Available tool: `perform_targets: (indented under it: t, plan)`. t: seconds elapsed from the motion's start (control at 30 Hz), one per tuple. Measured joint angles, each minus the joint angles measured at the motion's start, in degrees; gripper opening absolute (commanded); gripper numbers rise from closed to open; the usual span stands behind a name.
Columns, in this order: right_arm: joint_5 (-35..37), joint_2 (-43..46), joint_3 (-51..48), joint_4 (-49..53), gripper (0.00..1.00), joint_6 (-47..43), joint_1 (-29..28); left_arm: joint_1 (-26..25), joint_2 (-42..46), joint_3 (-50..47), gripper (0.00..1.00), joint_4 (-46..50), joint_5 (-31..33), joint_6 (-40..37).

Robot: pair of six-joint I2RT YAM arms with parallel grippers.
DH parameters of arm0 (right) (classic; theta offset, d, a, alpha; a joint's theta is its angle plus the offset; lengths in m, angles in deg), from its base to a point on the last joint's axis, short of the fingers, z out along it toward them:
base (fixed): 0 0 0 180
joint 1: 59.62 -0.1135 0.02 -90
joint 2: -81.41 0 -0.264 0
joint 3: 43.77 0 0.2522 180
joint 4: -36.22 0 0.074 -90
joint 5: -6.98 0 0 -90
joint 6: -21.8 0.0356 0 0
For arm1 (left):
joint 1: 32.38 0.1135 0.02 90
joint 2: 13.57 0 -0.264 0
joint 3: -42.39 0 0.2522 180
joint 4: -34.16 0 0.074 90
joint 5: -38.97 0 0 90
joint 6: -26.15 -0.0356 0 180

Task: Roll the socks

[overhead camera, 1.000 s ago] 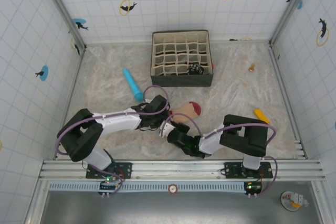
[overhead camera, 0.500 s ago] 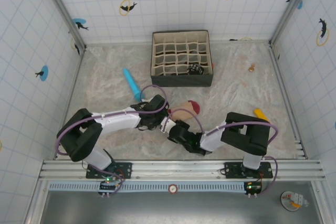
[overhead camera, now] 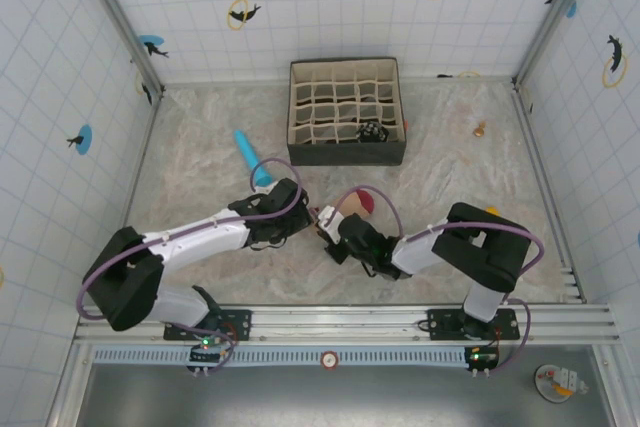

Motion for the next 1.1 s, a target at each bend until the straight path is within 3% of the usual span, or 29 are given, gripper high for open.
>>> perform_targets:
  t: [0.23, 0.4, 0.57, 0.83, 1.1]
  plan:
    - [-13.1, 0.0, 0.0, -0.3, 0.0, 7.3, 6.8, 0.1, 2.1, -2.9, 0.7, -1.3, -0.4, 0.0]
    - [-25.7, -0.3, -3.1, -5.1, 0.0, 18.3, 15.2, 0.1, 1.6, -3.1, 0.67, -4.0, -2.0, 0.0]
    - [-33.9, -3.0, -4.5, -10.7, 0.0, 29.4, 19.6, 0.1, 1.0, -5.6, 0.65, -9.9, -4.0, 0.3]
    - [-36.8, -4.9, -7.7, -17.2, 0.0, 43.5, 21.5, -1.2, -0.1, -6.6, 0.64, -15.8, -4.3, 0.9]
    - [-35.9, -4.9, -7.8, -16.7, 0.0, 48.0, 21.5, -2.6, -6.0, -6.2, 0.57, -21.6, -4.3, 1.1]
